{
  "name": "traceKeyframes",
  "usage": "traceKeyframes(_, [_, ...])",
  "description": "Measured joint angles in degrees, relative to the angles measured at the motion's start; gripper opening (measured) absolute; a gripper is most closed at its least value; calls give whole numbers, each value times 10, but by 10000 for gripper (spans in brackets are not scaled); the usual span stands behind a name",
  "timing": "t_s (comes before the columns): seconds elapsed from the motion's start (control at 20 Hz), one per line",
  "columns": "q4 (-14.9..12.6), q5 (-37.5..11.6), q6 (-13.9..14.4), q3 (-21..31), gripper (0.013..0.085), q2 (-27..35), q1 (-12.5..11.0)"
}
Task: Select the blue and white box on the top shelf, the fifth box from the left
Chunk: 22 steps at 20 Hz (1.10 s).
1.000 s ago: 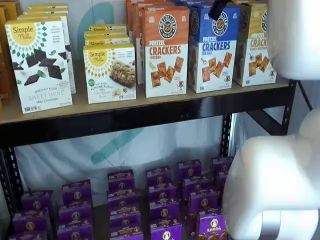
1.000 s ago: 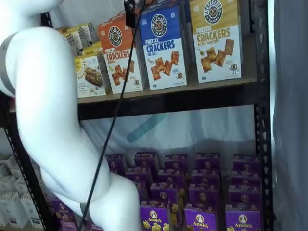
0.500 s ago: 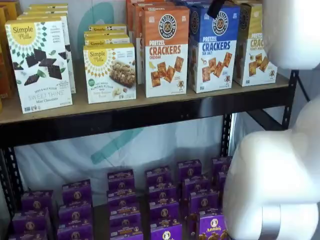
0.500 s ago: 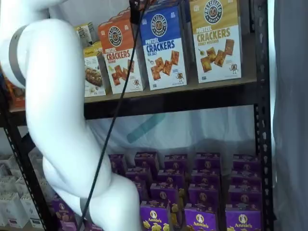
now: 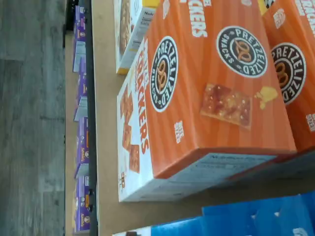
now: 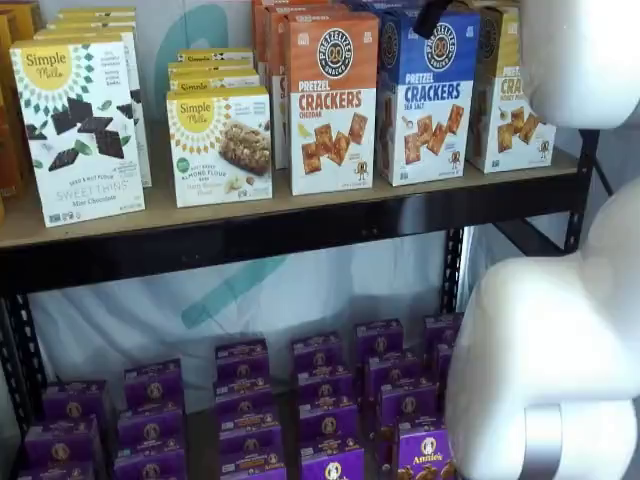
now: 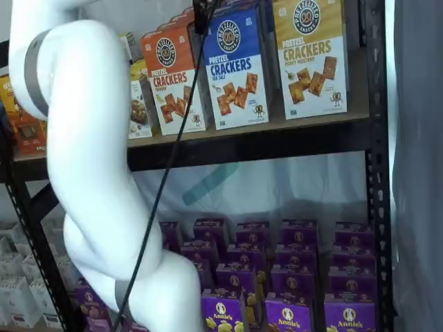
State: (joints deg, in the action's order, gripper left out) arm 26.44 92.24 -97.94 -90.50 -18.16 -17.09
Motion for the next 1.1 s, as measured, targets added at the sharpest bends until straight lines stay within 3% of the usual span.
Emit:
traceKeyframes(0.3, [0, -5, -2, -9, 850, 13, 0])
traceKeyframes(1.1, [-32, 17, 1, -46, 850, 45, 13])
